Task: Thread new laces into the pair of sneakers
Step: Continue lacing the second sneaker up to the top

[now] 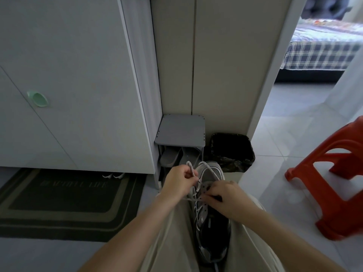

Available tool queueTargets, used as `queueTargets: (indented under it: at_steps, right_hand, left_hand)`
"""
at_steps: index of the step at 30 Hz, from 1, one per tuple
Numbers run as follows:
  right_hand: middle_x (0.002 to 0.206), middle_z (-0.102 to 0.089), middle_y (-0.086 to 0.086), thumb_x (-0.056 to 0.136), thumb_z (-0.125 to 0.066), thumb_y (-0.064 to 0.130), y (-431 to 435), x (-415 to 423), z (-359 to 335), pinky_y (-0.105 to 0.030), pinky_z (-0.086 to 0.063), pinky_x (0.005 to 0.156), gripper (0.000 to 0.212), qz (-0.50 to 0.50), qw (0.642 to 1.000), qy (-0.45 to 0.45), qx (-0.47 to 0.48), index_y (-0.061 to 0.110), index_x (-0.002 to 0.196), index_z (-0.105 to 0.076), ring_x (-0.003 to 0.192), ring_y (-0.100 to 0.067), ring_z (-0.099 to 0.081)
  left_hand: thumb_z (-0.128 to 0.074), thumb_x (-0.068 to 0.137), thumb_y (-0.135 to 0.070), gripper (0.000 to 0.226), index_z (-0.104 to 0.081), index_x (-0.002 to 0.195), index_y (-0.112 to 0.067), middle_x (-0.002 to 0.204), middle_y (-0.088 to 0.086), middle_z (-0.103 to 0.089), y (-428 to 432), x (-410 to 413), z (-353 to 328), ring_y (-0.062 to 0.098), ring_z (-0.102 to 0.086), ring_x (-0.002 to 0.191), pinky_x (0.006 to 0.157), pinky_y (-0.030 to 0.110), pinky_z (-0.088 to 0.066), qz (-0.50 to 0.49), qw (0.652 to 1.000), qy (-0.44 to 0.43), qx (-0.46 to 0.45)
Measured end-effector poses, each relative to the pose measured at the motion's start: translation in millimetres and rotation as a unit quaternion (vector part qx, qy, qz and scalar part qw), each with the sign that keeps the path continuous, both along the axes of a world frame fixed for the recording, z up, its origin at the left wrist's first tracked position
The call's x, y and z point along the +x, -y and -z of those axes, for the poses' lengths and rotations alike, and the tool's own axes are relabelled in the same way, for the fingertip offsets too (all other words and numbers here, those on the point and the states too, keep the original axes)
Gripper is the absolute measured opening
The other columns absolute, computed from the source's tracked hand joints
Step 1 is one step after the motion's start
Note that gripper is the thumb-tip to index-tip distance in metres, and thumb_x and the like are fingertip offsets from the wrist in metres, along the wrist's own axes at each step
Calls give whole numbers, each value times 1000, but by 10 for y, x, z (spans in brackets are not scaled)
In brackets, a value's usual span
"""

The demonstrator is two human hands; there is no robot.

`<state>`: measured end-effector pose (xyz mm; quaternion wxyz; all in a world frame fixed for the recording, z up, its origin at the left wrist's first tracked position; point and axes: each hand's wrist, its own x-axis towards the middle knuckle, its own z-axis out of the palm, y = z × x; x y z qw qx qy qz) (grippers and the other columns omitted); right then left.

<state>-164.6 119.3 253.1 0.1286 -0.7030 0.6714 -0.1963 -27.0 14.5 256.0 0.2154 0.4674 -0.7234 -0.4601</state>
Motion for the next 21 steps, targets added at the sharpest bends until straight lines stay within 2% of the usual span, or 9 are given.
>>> queueTargets:
  at_steps: [4,7,9,11,13,18,21]
  right_hand:
    - [89,-70,14,92,-55,30,1,-28,-5,-26,-50,77,16,108,990,89,-5,30,103,-66,82,-7,-63]
    - [88,-66,13,86,-65,21,1,-65,51,-16,-43,70,10,139,985,90,-53,25,94,-69,78,-4,-57]
    - [96,-61,7,81,-71,23,24,-87,105,-23,-43,76,6,146,986,41,-67,22,87,-73,88,-12,-56]
    - [112,-56,3,80,-71,30,38,-86,114,-33,-43,85,10,169,985,-5,-38,23,86,-75,104,-21,-52]
    - [131,-46,8,83,-67,37,38,-64,77,-35,-37,93,13,182,983,-30,-5,29,88,-75,118,-21,-41]
    - [148,-24,21,83,-64,37,21,30,-1,-33,-25,98,12,174,985,-15,10,40,90,-73,128,-17,-19]
    - [154,-16,16,84,-63,40,6,83,10,-36,-24,101,14,208,977,6,36,45,95,-71,135,-19,-16]
  left_hand:
    - [-74,78,-12,14,-66,72,-22,72,-8,-69,-25,-24,40,10,-69,74,77,32,-57,17,1000,10,-20]
    - [-74,78,-12,14,-67,72,-21,73,-10,-68,-38,-46,40,8,-68,74,78,30,-56,24,999,9,-26]
    - [-74,77,-11,18,-66,69,-24,74,-10,-69,-34,-58,47,9,-68,75,79,32,-56,24,999,14,-26]
    - [-74,77,-11,20,-65,67,-26,77,-10,-70,-37,-65,57,8,-68,76,80,32,-56,22,999,23,-31]
    - [-74,77,-12,20,-65,66,-26,79,-9,-71,-41,-74,67,7,-67,76,80,31,-55,23,999,28,-40]
    - [-73,79,-16,8,-69,73,-19,80,-8,-71,-46,-90,77,6,-67,76,76,30,-56,29,995,55,-79]
    - [-72,78,-18,21,-62,62,-25,76,-9,-69,-97,-114,100,7,-66,75,72,29,-55,36,992,79,-95]
